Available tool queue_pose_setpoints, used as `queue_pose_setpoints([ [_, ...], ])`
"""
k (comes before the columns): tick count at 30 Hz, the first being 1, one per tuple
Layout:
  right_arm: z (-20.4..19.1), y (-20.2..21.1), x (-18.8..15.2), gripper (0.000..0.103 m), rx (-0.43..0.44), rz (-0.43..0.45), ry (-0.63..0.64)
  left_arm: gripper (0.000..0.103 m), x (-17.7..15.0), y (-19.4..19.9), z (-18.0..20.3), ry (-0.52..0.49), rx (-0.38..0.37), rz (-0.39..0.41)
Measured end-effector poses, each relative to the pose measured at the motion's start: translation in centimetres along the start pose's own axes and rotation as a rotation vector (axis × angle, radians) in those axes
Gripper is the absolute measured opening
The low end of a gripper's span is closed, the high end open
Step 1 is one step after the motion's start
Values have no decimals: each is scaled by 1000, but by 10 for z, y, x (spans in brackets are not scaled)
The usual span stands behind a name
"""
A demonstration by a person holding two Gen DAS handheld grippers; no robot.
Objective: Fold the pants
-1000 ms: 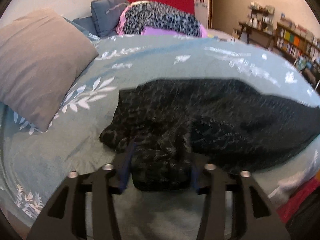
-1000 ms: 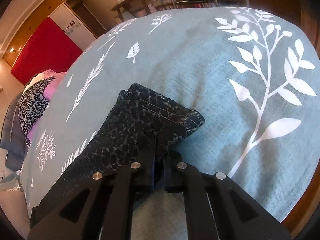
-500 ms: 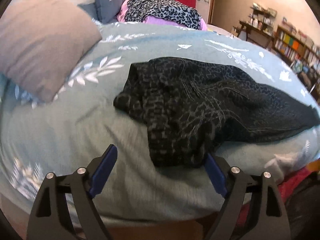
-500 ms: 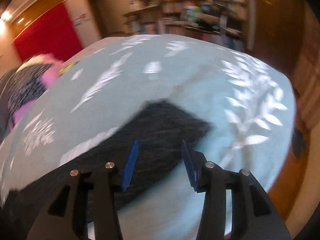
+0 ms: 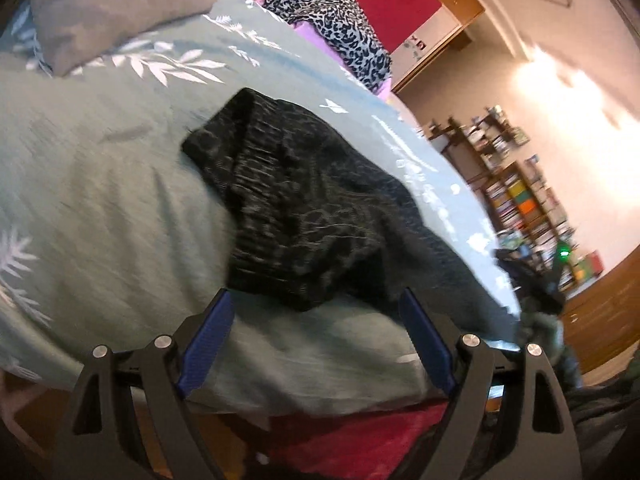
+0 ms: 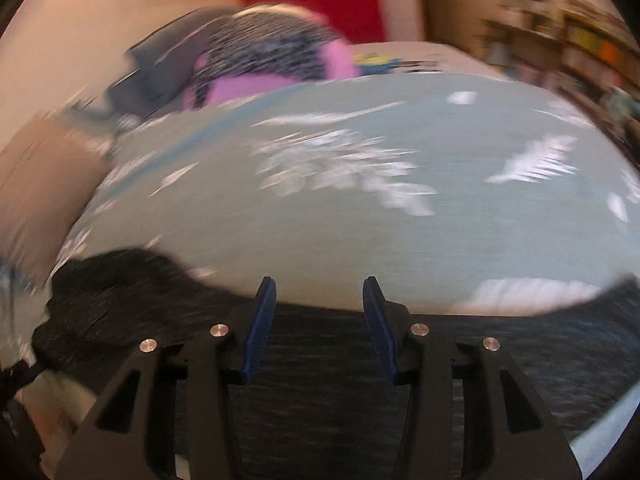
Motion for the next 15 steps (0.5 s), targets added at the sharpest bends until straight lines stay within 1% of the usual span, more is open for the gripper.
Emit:
queue_pose_setpoints([
  [2, -36, -11, -3, 47, 57, -26, 69, 84, 3, -5, -3, 61, -40, -3],
  [3, -45, -14, -4, 47, 72, -33, 88, 85, 5, -7, -6, 107, -56, 1],
  [4, -62, -21, -4, 47, 95, -44, 116, 86, 6, -9, -11, 153, -78, 7],
  [6, -87, -26, -6, 47, 119, -56, 156, 86, 9, -14, -19, 232, -104, 0],
  [9, -117, -32, -8, 47, 154, -68, 210, 88, 12, -20, -28, 299, -126, -4],
  [11, -135, -36, -8, 47, 164, -69, 249, 88, 15, -19, -30, 328, -143, 13],
  [12, -139, -37, -9, 47, 167, -70, 260, 87, 18, -15, -30, 350, -153, 36],
  [14, -152, -44, -10, 47, 184, -82, 276, 83, 23, -13, -32, 379, -147, 51],
  [15, -155, -46, -11, 47, 192, -88, 279, 74, 25, -12, -32, 391, -138, 53],
])
Point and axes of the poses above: each gripper's, at about its wrist camera, not at the fingertips, and y roughly against the way its jaws point, z to its right, x to its top, the point moved 1 cm from there along -y, roughly the way its jaws point, and after that the axes turned 4 degrees about -x, right-handed, at the moved point
